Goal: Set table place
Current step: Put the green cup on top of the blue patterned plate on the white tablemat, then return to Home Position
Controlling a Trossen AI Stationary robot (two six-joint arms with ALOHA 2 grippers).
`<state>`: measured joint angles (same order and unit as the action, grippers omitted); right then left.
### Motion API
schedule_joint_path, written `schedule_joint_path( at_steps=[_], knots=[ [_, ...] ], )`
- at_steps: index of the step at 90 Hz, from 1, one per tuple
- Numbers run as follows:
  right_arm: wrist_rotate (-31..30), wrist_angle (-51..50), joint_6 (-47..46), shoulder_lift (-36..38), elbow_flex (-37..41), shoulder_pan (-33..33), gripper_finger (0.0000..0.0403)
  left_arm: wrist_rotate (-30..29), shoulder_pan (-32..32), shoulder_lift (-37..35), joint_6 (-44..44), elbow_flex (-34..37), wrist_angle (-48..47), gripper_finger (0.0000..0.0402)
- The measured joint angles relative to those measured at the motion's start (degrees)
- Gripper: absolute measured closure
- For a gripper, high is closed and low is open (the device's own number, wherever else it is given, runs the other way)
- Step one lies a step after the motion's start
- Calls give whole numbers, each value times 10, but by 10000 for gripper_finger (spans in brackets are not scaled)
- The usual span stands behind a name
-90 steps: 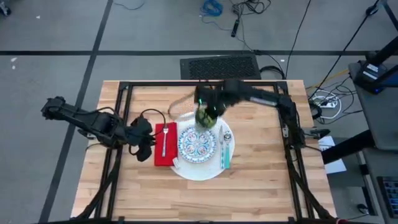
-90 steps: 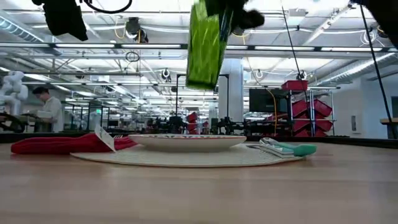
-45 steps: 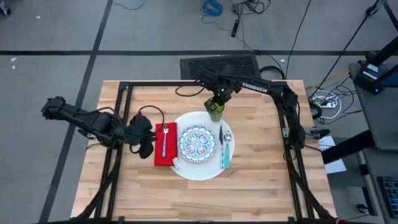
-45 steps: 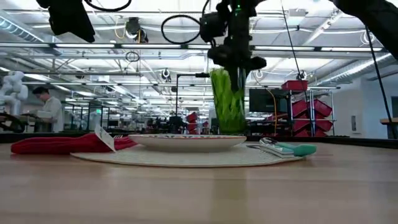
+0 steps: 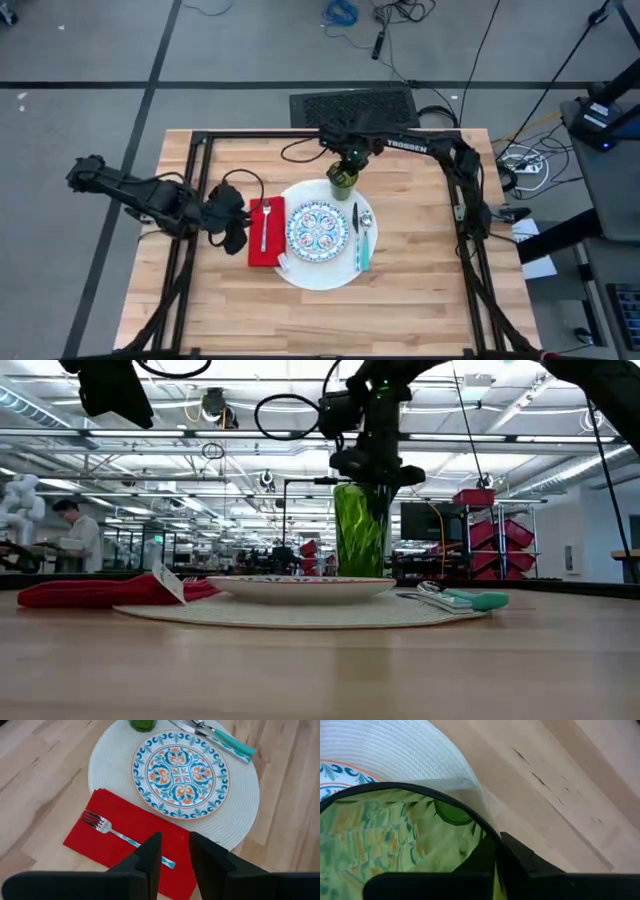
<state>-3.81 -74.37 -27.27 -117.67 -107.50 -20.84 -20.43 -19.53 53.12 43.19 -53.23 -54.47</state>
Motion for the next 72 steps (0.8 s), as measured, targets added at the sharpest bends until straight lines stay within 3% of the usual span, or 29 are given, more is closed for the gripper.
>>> schedule_joint_path(
  at_steps=[40, 72],
  knots=[
    [-6, -24, -8, 22, -34, 8, 254, 2, 0, 0, 30, 0, 0, 319],
    [-8, -148, -50, 94, -181, 20, 244, 2, 0, 0, 30, 0, -1, 319]
  ],
)
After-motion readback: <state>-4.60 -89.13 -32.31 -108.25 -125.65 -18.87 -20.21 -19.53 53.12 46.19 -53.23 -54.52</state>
